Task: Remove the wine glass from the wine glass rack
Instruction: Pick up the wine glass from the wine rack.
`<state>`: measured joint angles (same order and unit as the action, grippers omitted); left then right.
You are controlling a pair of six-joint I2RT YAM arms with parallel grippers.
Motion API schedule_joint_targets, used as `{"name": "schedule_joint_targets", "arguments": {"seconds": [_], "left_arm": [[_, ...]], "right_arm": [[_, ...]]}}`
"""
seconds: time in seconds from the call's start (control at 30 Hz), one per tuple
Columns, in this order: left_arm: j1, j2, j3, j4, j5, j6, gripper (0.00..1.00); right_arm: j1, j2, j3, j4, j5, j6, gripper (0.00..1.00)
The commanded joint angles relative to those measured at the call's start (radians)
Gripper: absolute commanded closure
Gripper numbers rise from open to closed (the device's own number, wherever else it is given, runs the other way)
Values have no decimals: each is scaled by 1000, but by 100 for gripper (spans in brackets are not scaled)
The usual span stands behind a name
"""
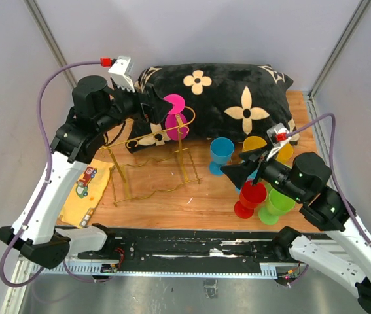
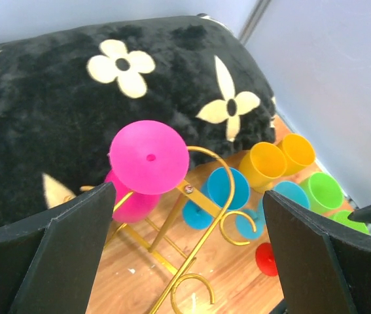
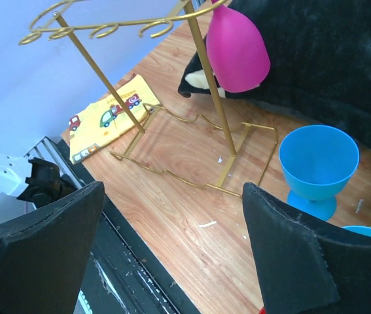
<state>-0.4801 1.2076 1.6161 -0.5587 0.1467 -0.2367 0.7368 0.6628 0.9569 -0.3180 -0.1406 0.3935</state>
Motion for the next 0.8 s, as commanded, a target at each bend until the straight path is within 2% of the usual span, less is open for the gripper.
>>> {"name": "schedule_joint_targets", "arguments": {"seconds": [0.0,0.13,0.23,0.33,0.47,0.77], "left_arm": [[38,20,27,71,231,-11,0],[68,78,71,58,258,-9,2],[138,139,93,52,332,-22,5],[172,213,147,18,332,-23,9],[182,289,240,-50,333,14,12],[199,403,272,-124,368,51,24]], "right_arm": [[-1,-44,-18,19,-79,40,12],[-1,-65,-20,9,-118,66,11],[-1,-84,-22,-1,-115,83,11],[-1,-100,-26,-2,-110,104,11],[-1,-110,-28,-16,-120,126,11],[-1,-114,-38,-10,-137,167,10]]}}
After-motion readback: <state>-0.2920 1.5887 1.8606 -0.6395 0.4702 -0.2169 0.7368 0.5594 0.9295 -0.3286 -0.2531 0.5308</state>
